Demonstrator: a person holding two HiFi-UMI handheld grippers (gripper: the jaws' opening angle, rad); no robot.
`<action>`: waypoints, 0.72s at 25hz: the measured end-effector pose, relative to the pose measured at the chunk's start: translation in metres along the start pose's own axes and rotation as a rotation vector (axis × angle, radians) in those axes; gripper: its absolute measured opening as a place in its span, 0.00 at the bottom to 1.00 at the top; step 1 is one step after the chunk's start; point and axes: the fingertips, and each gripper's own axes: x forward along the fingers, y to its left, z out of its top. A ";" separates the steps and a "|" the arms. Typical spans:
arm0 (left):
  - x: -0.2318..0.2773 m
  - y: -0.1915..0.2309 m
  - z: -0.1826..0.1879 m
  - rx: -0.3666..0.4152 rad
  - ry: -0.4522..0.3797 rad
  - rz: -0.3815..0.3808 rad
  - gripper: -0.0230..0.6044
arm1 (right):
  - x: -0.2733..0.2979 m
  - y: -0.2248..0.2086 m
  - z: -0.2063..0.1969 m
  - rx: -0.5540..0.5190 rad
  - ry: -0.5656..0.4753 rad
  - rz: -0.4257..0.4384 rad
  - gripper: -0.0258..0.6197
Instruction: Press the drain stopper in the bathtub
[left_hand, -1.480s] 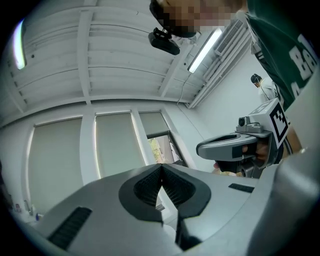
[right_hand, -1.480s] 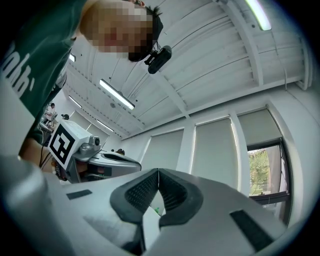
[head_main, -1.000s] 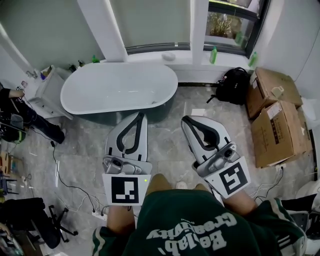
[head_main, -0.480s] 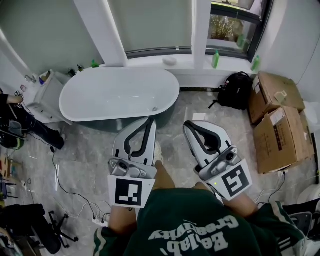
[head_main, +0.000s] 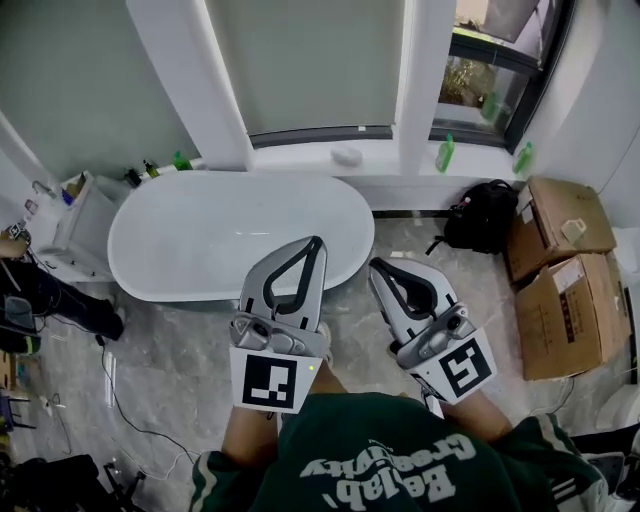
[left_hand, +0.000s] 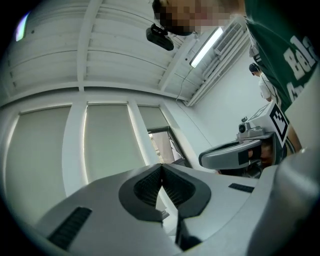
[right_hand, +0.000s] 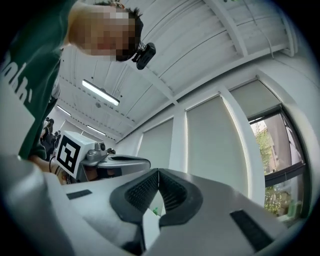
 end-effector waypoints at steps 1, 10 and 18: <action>0.016 0.021 -0.006 0.000 -0.007 -0.010 0.05 | 0.025 -0.010 -0.003 -0.003 0.001 -0.004 0.07; 0.134 0.155 -0.075 -0.043 -0.031 -0.121 0.05 | 0.191 -0.096 -0.044 -0.025 0.047 -0.111 0.07; 0.196 0.197 -0.137 -0.129 -0.011 -0.215 0.05 | 0.255 -0.137 -0.099 -0.009 0.142 -0.173 0.07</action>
